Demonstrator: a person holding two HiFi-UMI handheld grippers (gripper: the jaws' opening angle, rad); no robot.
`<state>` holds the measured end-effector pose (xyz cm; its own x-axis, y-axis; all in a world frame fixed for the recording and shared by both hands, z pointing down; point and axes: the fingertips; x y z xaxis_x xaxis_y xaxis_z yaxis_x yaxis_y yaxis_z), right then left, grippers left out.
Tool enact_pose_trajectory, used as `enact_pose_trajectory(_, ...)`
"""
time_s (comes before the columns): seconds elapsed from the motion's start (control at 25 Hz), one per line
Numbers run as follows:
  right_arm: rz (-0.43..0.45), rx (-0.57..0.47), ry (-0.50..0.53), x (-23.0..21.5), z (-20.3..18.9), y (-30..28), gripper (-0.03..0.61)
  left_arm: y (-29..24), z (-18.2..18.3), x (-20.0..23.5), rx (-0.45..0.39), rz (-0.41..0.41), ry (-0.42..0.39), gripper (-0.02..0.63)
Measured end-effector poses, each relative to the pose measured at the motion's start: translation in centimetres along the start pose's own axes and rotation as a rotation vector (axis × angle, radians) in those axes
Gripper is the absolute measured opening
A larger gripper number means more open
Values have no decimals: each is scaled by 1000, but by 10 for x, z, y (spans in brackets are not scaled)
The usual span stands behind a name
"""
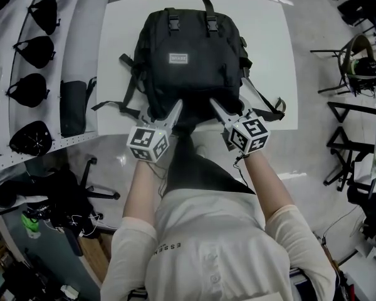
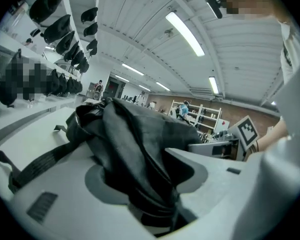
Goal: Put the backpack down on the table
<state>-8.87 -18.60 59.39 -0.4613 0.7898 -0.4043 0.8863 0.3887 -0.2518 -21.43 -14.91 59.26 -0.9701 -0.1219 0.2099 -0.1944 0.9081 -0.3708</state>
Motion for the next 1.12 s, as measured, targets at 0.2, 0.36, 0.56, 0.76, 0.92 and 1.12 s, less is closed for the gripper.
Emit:
enact_pose_trajectory(0.2, -42, 18, -15, -2, -15, 5, 265, 6, -9, 7, 8, 80, -6, 236)
enact_pose_trajectory(0.36, -50, 50, 2, 1, -22, 9, 286, 14, -16, 16, 25, 168, 34, 288)
enact_pose_trajectory(0.56, -82, 46, 64, 6, -19, 23, 287, 22, -16, 16, 36, 188, 16, 302)
enact_pose_trajectory(0.76, -132, 24, 125, 12, -3, 45, 286, 41, -14, 20, 39, 232, 24, 304)
enact_pose_trajectory(0.92, -188, 22, 212, 19, 14, 57, 285, 56, 4, 18, 5, 252, -34, 304)
enact_pose_trajectory(1.12, -181, -42, 275, 41, 44, 63, 284, 67, 37, -3, -43, 203, -151, 302)
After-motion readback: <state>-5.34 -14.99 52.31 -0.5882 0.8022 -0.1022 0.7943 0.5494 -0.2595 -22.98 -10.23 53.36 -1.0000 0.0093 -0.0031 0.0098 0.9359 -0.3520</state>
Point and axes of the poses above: the fingertips, and each gripper's own axes: y backward along the fingers, x to its left, z out of its top, and after that the axes turned 12 degrees about z, right-handed
